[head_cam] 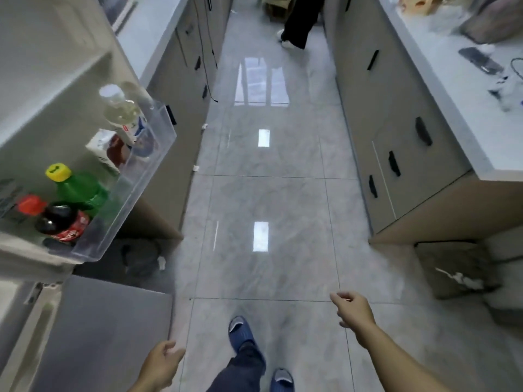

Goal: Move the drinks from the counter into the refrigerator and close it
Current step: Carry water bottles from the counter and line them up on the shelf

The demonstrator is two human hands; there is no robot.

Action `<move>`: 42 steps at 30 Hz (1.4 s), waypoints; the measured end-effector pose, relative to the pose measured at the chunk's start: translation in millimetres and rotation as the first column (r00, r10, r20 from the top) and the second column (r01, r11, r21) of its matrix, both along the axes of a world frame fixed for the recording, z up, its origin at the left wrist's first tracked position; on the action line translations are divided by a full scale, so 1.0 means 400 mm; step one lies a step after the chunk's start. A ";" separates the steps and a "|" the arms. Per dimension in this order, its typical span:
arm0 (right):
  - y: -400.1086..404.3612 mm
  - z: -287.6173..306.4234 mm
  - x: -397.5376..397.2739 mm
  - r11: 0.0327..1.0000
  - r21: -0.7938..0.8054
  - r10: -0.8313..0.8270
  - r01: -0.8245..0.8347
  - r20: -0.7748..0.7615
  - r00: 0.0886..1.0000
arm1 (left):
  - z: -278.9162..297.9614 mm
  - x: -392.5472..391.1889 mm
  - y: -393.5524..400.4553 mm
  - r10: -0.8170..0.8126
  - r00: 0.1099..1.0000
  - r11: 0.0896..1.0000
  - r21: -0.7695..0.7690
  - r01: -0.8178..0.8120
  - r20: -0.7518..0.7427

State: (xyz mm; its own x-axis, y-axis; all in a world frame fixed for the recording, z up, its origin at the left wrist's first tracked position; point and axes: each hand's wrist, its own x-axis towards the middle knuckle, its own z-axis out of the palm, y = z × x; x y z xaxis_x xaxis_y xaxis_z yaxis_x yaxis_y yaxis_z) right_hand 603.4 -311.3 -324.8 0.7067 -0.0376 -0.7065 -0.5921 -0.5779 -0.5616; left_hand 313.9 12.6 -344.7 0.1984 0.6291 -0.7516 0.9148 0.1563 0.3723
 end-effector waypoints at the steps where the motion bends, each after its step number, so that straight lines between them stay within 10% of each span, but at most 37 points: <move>1: -0.021 -0.006 -0.003 0.999 -0.025 -0.021 0.021 -0.019 1.000 | -0.012 0.013 0.012 -0.010 1.000 1.000 0.000 0.010 -0.008; 22: -0.086 -0.088 0.229 0.939 -0.248 -0.291 0.239 -0.197 0.936 | -0.068 0.825 0.262 -0.167 0.952 0.982 -0.043 0.184 0.256; 42: 0.462 -0.011 1.311 0.972 -0.020 0.233 -0.235 -0.072 0.970 | -0.086 1.131 0.325 0.270 0.963 0.963 -0.013 -0.270 0.008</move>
State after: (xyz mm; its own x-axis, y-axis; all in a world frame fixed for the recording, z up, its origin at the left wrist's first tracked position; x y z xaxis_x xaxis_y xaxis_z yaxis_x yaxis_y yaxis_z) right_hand 1127.8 -126.7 -329.4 0.6482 0.1031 -0.7544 -0.4747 -0.7200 -0.5063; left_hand 766.2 142.5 -379.2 0.0299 0.6514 -0.7582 0.8342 0.4017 0.3780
